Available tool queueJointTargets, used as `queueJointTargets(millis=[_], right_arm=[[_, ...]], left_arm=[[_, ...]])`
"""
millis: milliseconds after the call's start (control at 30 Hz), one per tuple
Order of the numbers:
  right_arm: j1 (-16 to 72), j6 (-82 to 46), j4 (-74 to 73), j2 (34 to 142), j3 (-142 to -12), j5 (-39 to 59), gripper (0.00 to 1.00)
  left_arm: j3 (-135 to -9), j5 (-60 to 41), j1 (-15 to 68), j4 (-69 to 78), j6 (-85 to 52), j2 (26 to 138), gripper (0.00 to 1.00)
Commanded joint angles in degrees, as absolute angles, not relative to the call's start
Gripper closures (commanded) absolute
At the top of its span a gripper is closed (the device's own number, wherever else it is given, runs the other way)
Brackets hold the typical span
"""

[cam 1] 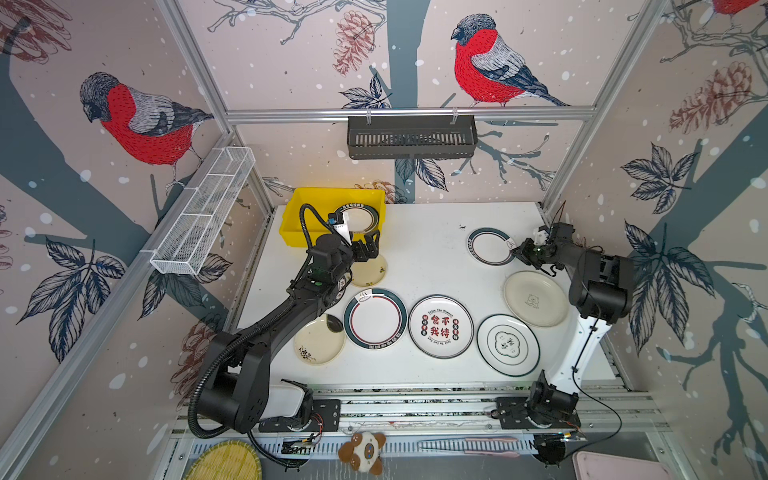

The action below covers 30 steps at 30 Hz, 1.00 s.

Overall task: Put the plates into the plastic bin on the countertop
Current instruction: 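Grasp the green-rimmed plate's edge with the right gripper and tilt it upright, then lift the upright plate toward the left gripper while the left gripper reaches to it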

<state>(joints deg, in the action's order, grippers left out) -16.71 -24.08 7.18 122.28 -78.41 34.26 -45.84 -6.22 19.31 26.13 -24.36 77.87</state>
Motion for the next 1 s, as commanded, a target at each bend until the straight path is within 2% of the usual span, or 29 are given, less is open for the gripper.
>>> queueJointTargets(millis=[0, 467, 700, 967], right_arm=[[-16.18, -24.80, 7.74, 120.88, -77.75, 34.24, 0.96], [-9.18, -28.15, 5.26, 110.86, -72.17, 36.09, 0.98], [-2.17, -28.28, 5.90, 102.09, -67.75, 34.74, 0.98], [4.21, -30.97, 3.55, 92.11, -60.67, 32.63, 0.99]], left_arm=[[-45.25, -9.72, 19.27, 29.75, -26.57, 77.78, 0.03], [-42.10, -17.04, 23.66, 37.30, -30.00, 78.57, 0.03], [-39.28, -14.79, 27.73, 35.35, -28.06, 78.79, 0.03], [-34.85, -12.18, 34.00, 39.70, -27.44, 78.03, 0.03]])
